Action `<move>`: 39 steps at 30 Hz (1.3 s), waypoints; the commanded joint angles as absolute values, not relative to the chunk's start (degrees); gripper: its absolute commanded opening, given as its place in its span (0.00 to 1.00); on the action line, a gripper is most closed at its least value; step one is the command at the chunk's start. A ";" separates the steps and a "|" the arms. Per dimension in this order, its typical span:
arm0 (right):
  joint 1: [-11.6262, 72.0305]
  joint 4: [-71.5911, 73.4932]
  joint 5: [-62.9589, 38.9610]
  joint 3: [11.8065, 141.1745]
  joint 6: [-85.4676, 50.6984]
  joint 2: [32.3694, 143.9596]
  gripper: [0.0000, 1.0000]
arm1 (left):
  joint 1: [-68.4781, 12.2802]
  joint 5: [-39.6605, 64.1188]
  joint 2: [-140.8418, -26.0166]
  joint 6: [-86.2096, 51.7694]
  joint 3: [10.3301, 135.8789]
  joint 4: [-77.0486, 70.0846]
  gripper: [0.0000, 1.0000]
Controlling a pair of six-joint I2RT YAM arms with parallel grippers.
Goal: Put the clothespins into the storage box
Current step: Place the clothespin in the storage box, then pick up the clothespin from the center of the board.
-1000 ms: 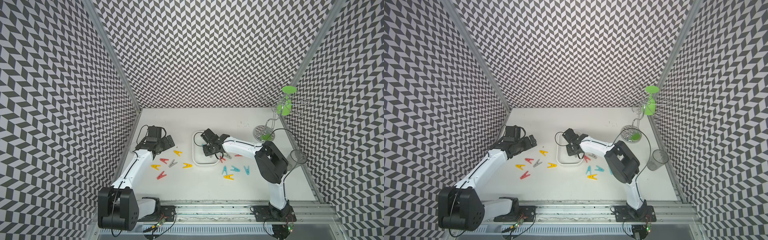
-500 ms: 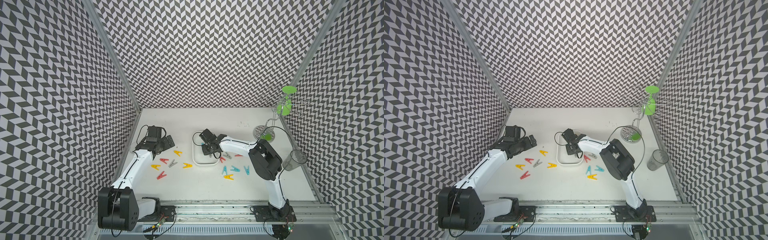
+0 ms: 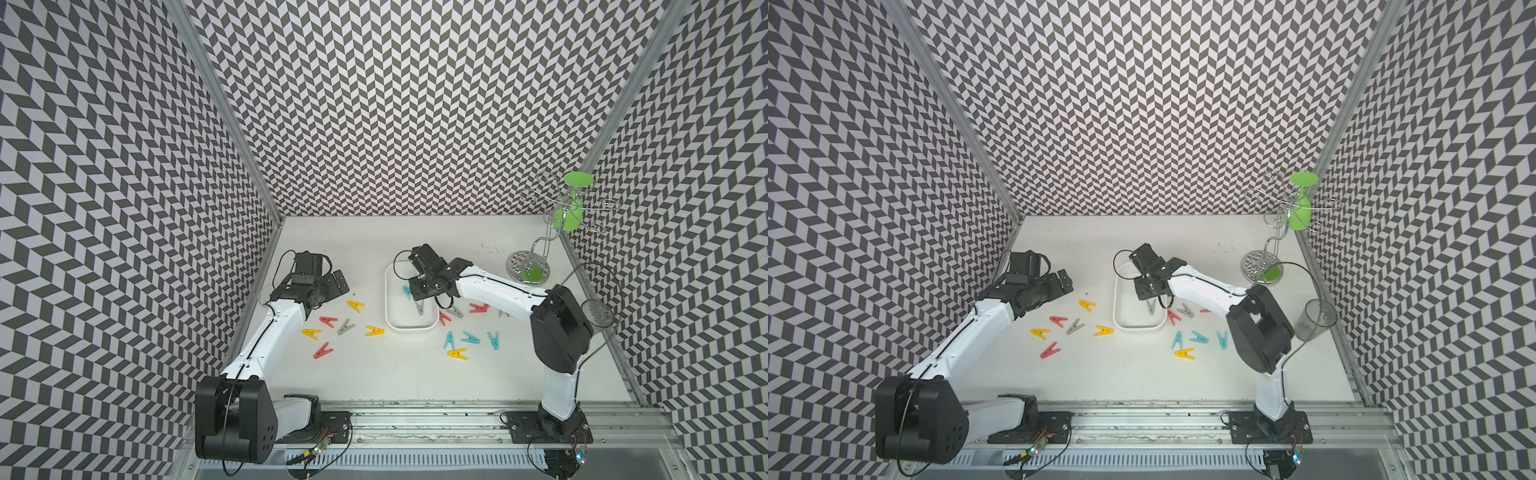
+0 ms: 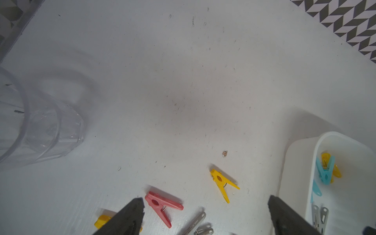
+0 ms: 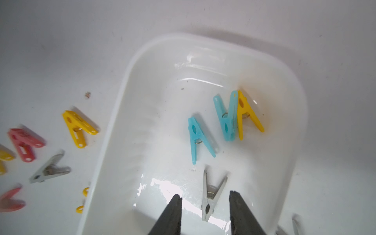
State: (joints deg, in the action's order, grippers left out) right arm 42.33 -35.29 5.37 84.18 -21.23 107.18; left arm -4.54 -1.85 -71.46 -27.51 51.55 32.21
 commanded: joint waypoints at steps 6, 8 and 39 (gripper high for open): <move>31.90 -36.24 7.19 70.43 -24.78 95.91 0.45 | -4.15 -0.81 -71.19 -26.54 52.08 30.59 1.00; 29.36 -35.82 8.46 67.77 -25.18 94.14 0.44 | -4.16 -0.38 -71.38 -26.59 52.12 30.32 1.00; 10.29 -31.62 10.24 47.07 -29.11 85.03 0.42 | -4.16 -0.73 -73.57 -25.94 54.58 31.02 1.00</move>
